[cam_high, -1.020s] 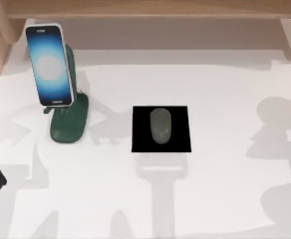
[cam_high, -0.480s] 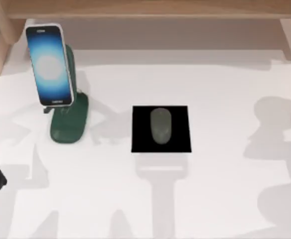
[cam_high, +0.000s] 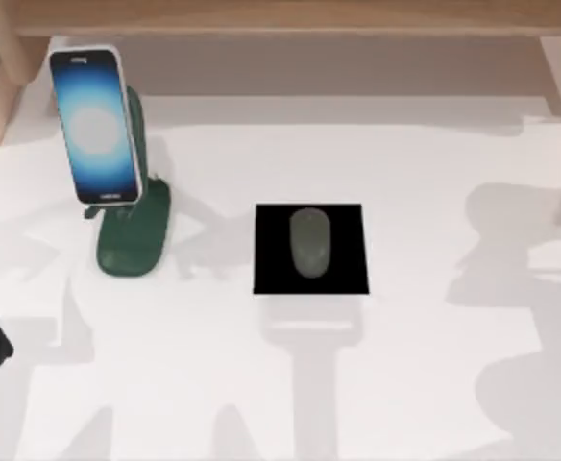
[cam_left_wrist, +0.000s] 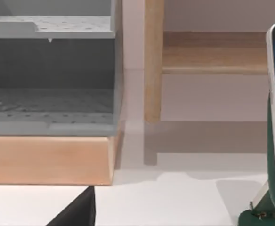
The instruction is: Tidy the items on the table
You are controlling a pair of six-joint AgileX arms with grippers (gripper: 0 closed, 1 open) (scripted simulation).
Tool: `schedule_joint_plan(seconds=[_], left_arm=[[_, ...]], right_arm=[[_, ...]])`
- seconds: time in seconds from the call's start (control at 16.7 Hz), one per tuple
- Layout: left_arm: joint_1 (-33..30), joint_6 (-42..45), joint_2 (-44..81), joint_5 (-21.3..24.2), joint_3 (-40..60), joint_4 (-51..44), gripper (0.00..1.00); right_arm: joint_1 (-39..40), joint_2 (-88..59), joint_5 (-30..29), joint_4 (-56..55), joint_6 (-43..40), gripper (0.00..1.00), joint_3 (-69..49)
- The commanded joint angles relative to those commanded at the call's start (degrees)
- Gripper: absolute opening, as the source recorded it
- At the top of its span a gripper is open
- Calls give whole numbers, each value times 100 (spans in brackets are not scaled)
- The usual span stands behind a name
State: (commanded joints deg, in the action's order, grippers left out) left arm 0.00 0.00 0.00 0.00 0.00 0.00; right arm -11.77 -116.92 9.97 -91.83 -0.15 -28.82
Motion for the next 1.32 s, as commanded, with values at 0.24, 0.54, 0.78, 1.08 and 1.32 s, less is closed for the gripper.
schedule_joint_plan(seconds=[0.24,0.54,0.78,1.08,1.32], left_arm=[[0,0,0,0,0,0,100],[0,0,0,0,0,0,100],[0,0,0,0,0,0,100],[0,0,0,0,0,0,100],[0,0,0,0,0,0,100]], right_arm=[[776,394,-579,-211,-299,0,-339],[2076,663,-1666,11,-729,0,-1070],[2870,687,-2434,961,-831,0,-2027],[3146,486,-2939,3284,-543,0,-3655],[3053,245,-3013,5054,-185,0,-4807]])
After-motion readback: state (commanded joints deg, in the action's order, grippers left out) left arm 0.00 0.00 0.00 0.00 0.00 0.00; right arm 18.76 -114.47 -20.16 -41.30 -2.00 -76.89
